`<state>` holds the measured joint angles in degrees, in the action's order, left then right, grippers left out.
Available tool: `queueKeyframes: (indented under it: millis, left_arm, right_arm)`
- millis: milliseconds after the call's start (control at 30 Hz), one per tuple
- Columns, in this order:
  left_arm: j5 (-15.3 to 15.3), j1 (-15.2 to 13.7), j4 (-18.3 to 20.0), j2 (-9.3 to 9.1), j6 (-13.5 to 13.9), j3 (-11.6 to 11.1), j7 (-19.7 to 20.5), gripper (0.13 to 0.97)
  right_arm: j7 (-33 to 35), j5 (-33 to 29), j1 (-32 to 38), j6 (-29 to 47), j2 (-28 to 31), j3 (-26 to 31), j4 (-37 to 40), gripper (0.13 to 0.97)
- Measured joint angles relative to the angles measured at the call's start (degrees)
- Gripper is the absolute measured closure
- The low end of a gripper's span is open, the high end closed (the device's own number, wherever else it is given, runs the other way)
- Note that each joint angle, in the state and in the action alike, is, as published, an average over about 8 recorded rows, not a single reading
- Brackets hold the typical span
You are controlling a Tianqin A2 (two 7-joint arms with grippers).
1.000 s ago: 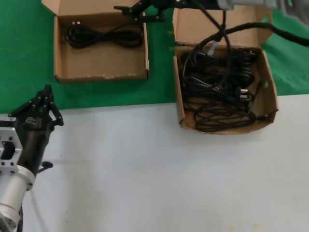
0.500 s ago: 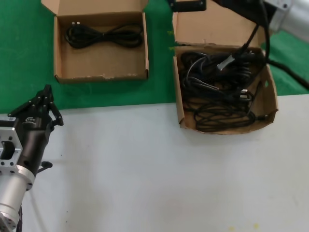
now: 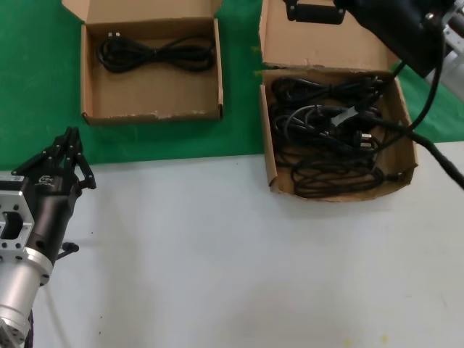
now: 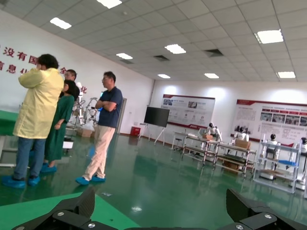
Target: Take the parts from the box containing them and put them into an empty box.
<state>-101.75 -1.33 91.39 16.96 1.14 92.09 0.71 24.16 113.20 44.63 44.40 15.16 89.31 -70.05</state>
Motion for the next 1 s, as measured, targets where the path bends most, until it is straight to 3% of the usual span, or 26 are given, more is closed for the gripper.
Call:
queueKeyframes:
  millis: [400, 700, 1000]
  left_arm:
    - [-0.1, 0.1, 0.0, 0.02, -0.1, 0.0, -0.1, 0.883]
    - [-0.3, 0.3, 0.1, 0.05, -0.2, -0.1, -0.2, 0.756]
    - [-0.5, 0.5, 0.1, 0.08, -0.4, -0.1, -0.2, 0.564]
  right_arm:
    - [-2.4, -1.0, -4.5, -4.3, 0.1, 0.1, -2.2, 0.129]
    - [-5.2, -2.2, -9.8, -9.6, 0.4, 0.4, -4.7, 0.129]
    - [-8.2, -3.4, -15.2, -15.0, 0.6, 0.7, -7.3, 0.129]
